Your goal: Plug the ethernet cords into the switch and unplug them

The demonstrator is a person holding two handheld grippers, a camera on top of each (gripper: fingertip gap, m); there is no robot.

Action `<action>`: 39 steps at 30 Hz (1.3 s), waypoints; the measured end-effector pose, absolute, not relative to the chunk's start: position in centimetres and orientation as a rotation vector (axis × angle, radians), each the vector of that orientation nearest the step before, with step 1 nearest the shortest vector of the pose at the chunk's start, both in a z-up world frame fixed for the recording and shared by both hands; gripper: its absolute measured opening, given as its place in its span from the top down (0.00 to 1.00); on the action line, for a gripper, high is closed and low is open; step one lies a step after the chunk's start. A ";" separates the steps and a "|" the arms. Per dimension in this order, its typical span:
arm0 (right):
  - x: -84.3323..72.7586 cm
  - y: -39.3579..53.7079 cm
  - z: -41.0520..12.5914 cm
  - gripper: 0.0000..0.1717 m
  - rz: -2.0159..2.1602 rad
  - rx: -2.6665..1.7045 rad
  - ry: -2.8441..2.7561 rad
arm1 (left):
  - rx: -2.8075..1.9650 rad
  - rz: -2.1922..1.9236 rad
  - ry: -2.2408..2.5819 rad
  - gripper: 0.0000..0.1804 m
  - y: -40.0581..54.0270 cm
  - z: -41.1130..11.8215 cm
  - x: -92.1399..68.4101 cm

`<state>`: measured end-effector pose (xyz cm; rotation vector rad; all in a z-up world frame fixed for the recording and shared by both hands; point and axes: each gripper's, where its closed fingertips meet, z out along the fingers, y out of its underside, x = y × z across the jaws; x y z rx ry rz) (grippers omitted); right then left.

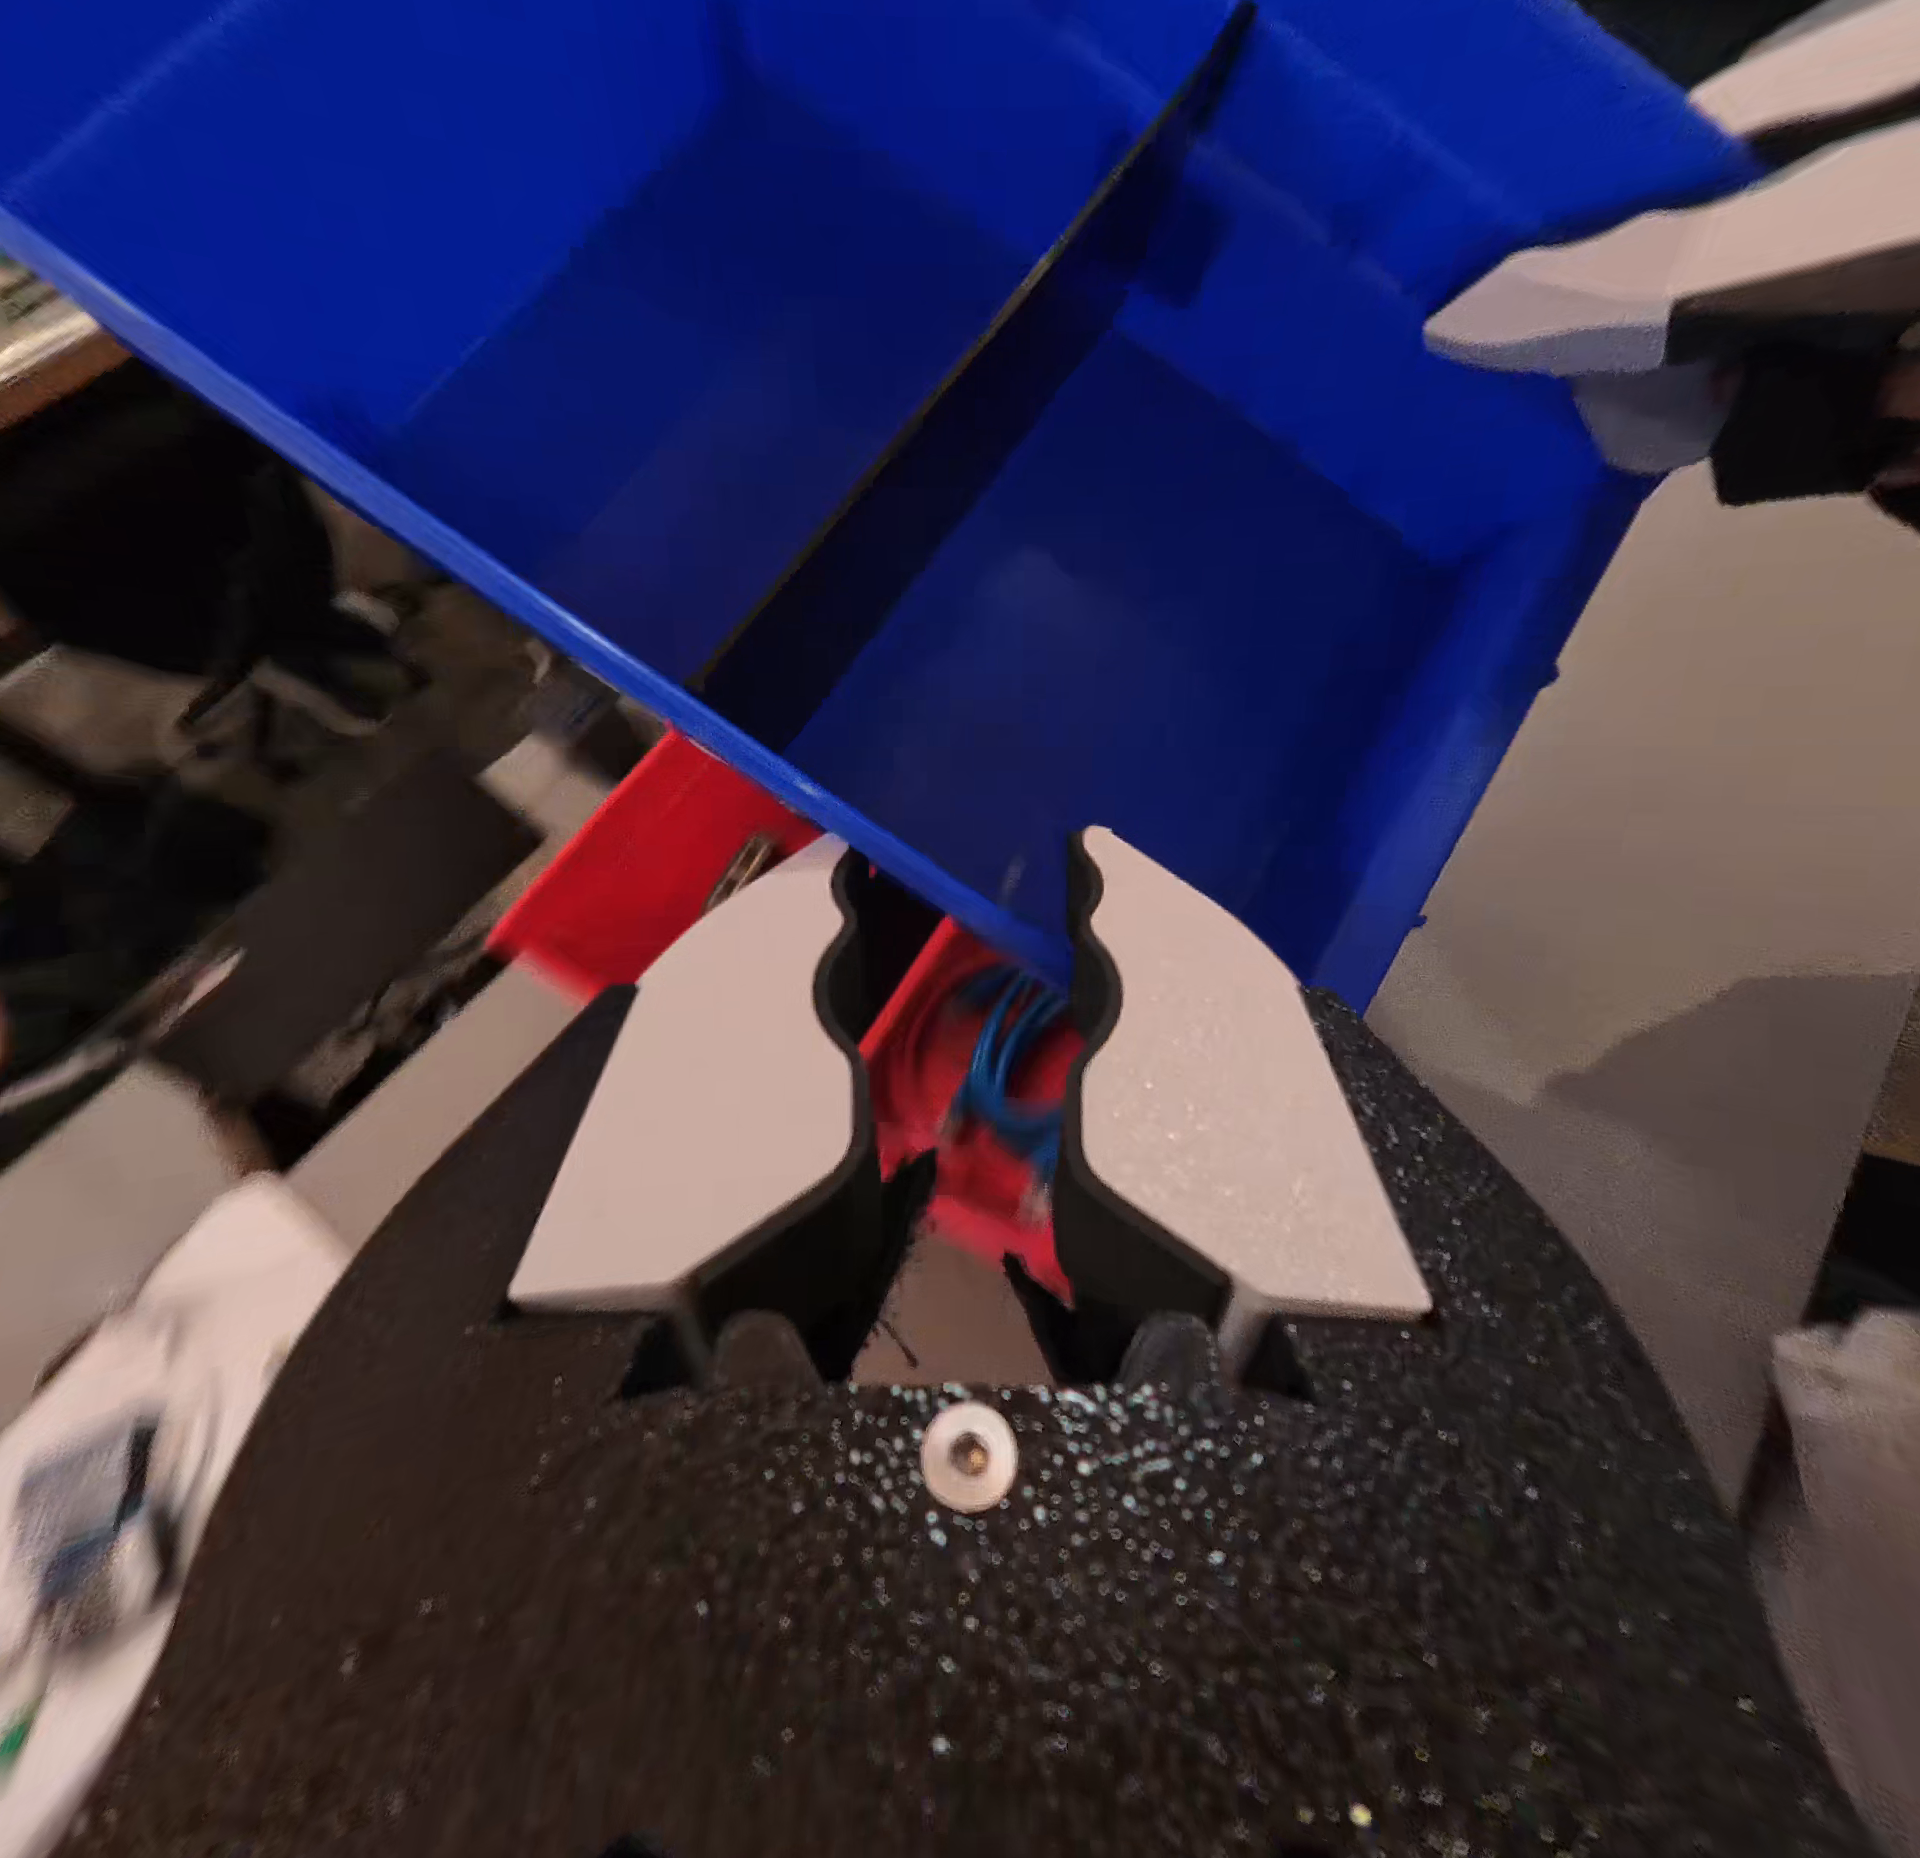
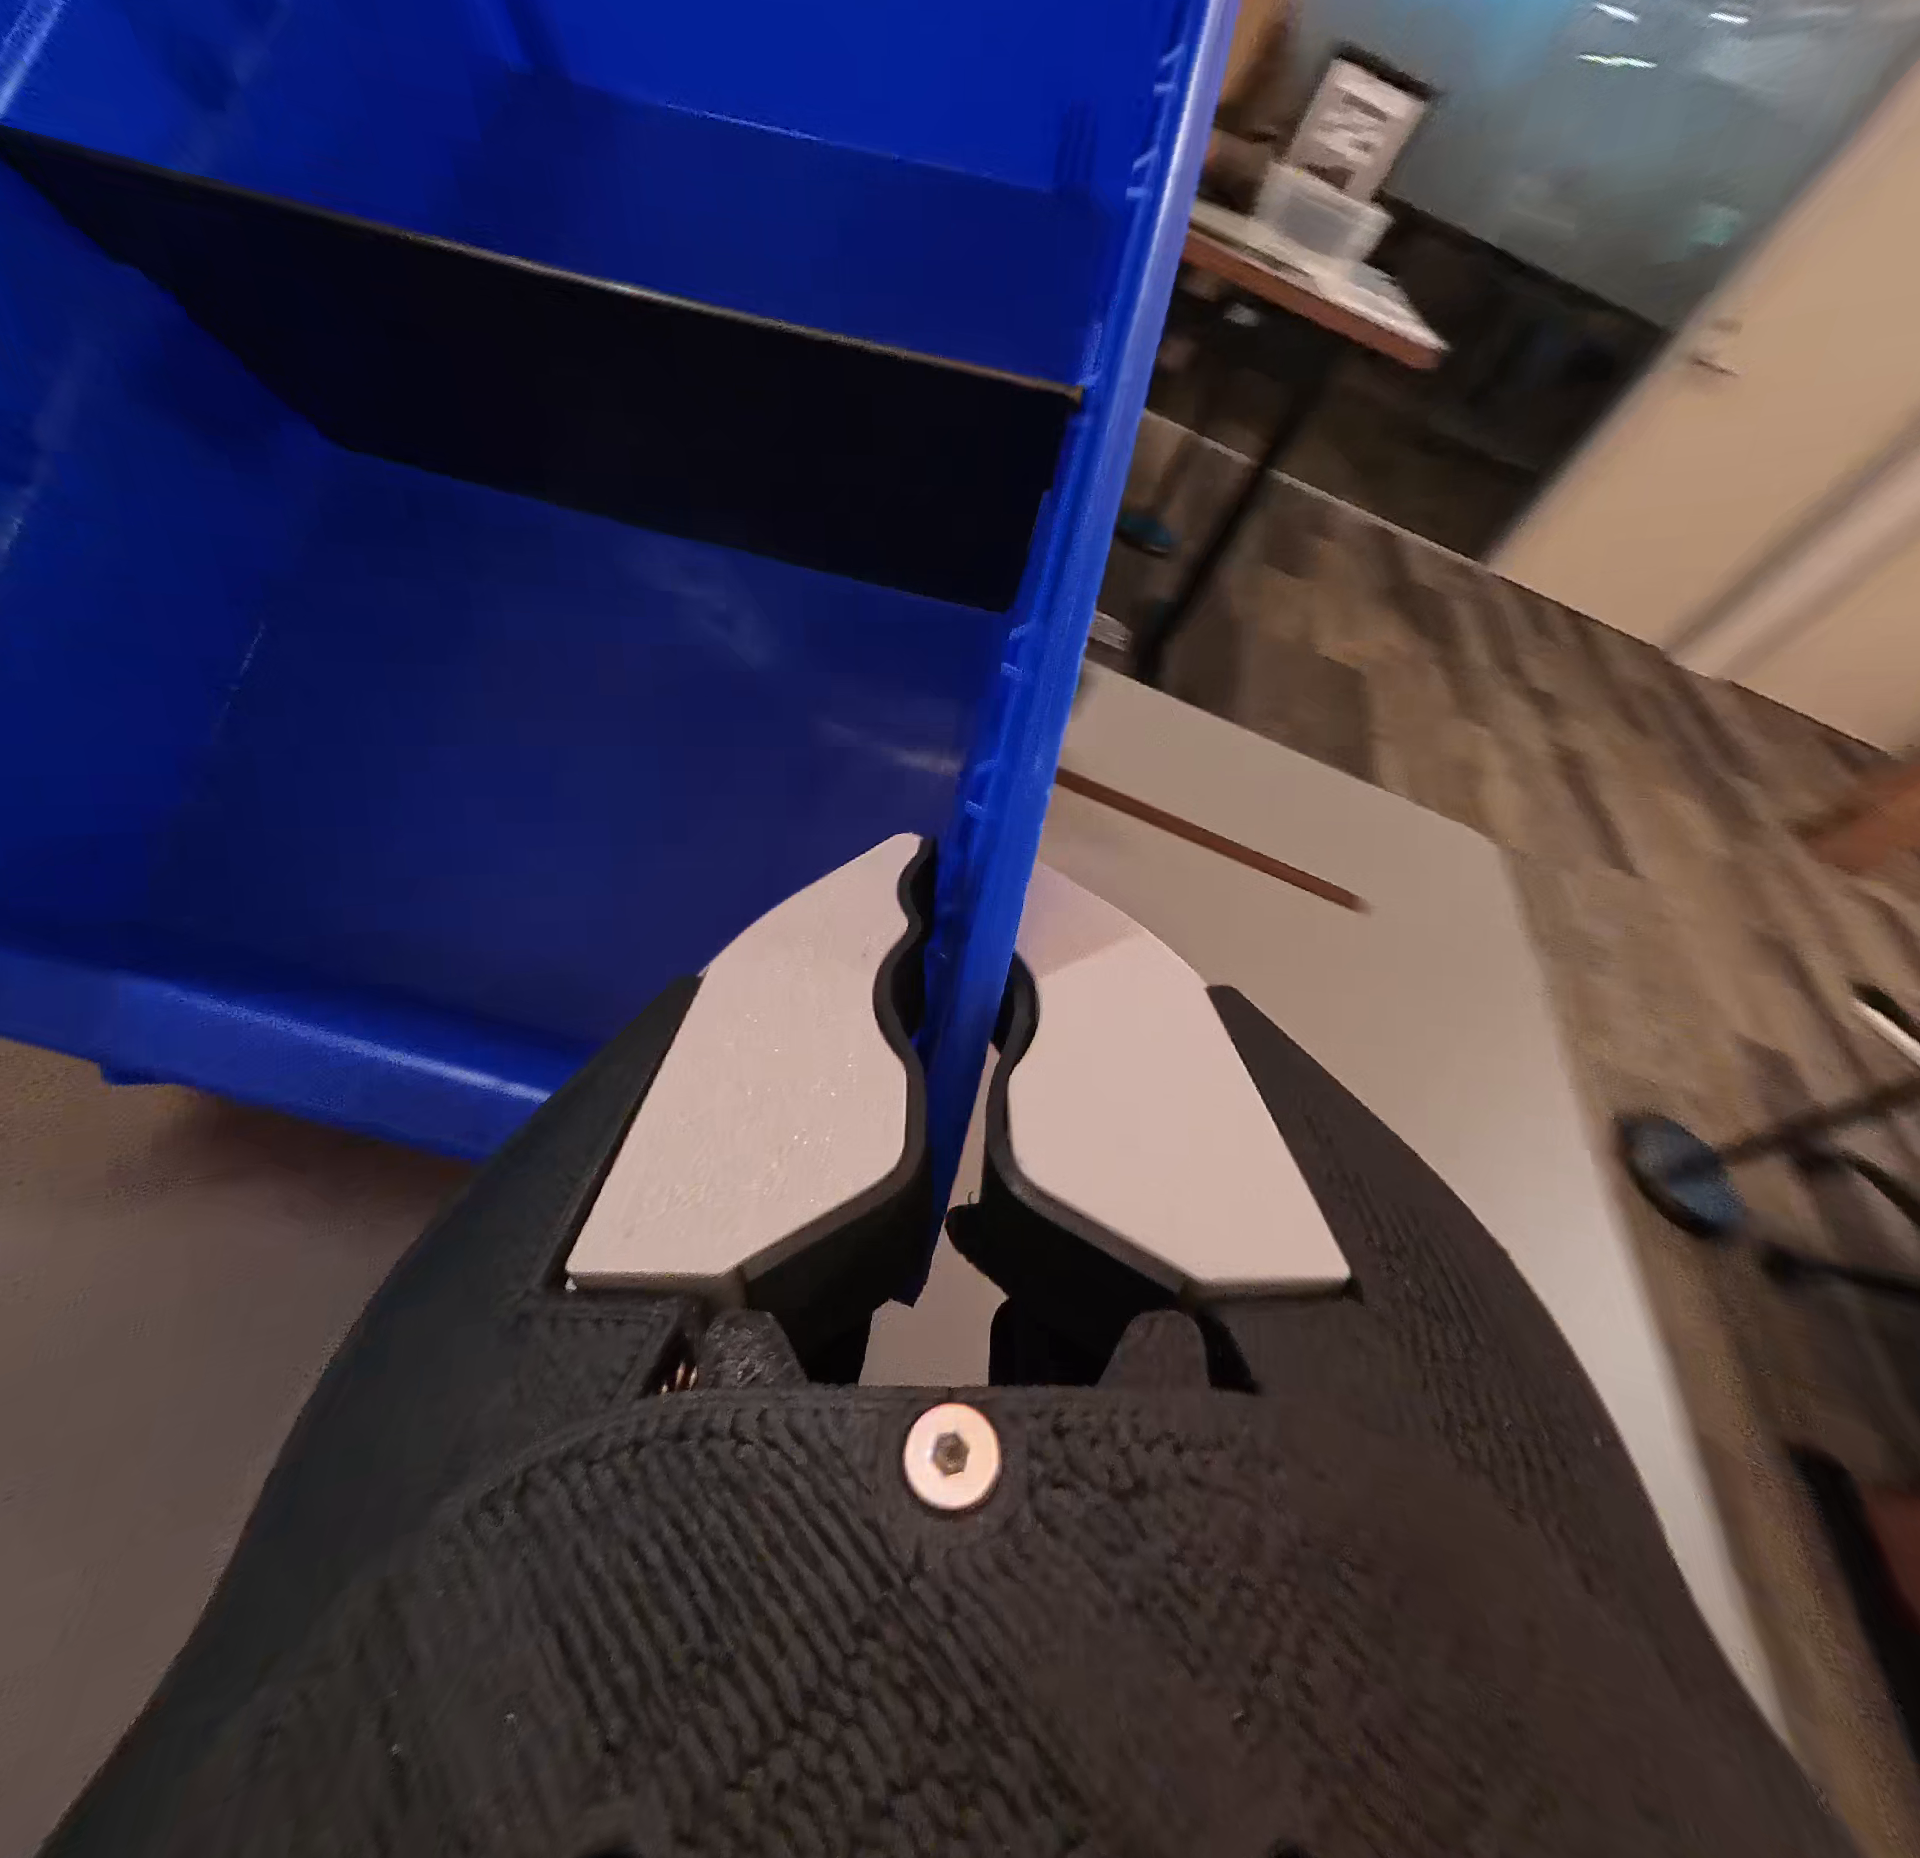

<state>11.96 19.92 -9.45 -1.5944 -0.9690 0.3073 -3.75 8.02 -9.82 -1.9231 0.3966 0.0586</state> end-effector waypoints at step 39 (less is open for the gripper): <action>14.1 22.0 -19.0 0.85 0.516 -1.453 -1.337 | -1.901 0.117 0.308 0.55 13.1 -14.5 -3.9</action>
